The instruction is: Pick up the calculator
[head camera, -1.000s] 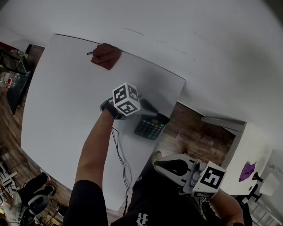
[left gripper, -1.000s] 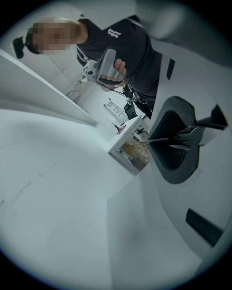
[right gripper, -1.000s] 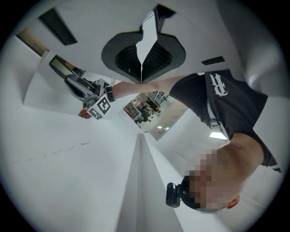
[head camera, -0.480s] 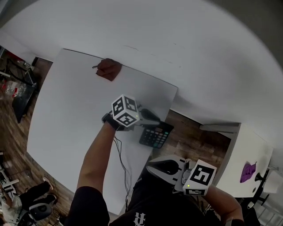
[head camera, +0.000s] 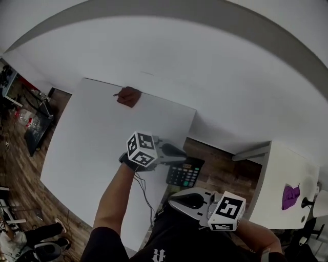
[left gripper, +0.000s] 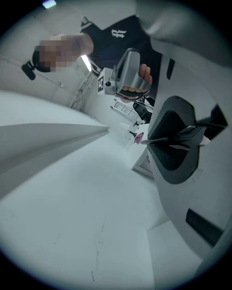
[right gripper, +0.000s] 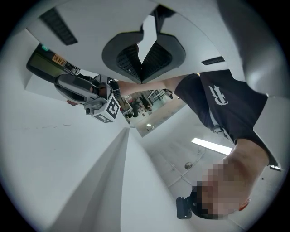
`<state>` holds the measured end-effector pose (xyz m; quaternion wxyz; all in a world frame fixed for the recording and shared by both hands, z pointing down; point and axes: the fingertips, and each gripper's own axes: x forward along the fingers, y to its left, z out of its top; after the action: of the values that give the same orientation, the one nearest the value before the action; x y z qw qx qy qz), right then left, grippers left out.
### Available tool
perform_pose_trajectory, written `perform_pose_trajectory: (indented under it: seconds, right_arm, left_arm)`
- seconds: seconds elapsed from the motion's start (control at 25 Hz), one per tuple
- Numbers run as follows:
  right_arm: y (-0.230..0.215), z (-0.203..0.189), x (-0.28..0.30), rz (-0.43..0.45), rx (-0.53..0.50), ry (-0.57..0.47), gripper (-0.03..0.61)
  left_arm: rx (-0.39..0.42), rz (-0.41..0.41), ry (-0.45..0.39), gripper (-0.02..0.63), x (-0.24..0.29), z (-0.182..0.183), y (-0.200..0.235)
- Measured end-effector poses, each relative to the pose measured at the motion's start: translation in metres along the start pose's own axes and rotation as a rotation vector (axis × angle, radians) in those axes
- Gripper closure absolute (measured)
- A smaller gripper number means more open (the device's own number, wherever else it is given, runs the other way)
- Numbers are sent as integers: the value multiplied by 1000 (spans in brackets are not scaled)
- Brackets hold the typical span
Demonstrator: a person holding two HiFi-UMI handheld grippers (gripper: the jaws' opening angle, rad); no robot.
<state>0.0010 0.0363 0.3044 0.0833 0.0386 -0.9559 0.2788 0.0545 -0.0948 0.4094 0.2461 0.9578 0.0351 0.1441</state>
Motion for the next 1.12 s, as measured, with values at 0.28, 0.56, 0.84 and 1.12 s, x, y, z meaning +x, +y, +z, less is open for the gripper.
perform_pose_trajectory:
  seconds: [0.28,0.56,0.84,1.12]
  right_arm:
    - [55,-18,-32,25,-77,-19,568]
    - [91,-30,-50,51,-117,-47,568]
    - [119,-43,-58,80,-153,-47,568]
    - [128,-48,-65,78,-167,-49,568]
  left_arm:
    - [0,21,-60,572,17,7,-62]
    - [23,69,-70,572,19,8,-100]
    - [31,93,-78,572,25,1,-128]
    - [19,99,-101,572,28,-1,-138]
